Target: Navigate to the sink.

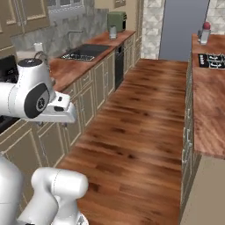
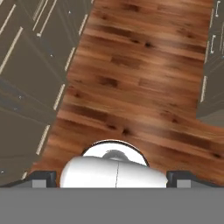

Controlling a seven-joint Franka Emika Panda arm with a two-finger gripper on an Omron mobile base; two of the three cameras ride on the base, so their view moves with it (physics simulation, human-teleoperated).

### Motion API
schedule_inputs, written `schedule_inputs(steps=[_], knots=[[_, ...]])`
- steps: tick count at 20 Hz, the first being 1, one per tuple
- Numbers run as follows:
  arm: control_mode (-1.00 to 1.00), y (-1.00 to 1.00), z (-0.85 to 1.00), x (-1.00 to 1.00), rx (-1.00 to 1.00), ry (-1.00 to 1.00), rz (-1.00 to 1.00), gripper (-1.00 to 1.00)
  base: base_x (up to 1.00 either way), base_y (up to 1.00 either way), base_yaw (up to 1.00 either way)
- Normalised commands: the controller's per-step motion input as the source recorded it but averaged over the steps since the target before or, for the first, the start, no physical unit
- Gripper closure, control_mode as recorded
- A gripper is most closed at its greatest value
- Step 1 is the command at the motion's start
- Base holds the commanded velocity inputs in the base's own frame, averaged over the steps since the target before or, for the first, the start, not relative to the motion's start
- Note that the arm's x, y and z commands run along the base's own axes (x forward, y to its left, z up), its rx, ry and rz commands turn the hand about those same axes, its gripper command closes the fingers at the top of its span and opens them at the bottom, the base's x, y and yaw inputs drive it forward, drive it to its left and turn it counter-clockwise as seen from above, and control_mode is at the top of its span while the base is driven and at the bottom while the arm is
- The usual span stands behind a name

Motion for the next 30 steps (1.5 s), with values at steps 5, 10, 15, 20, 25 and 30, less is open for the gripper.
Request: schedule_inputs(steps=[5,10,15,20,25,30], knots=[[1.0,0.0,0.0,0.0,0.0,0.0,0.0,-1.0,1.0,0.12,-0.3],[1.0,0.0,0.0,0.0,0.0,0.0,0.0,-1.0,1.0,0.27,-0.24],[1.0,0.0,0.0,0.0,0.0,0.0,0.0,-1.0,1.0,0.13,-0.19],[1.0,0.0,0.0,0.0,0.0,0.0,0.0,-1.0,1.0,0.14,-0.13],[1.0,0.0,0.0,0.0,0.0,0.0,0.0,-1.0,1.0,0.12,-0.05],[1.0,0.0,0.0,0.0,0.0,0.0,0.0,-1.0,1.0,0.1,-0.02]])
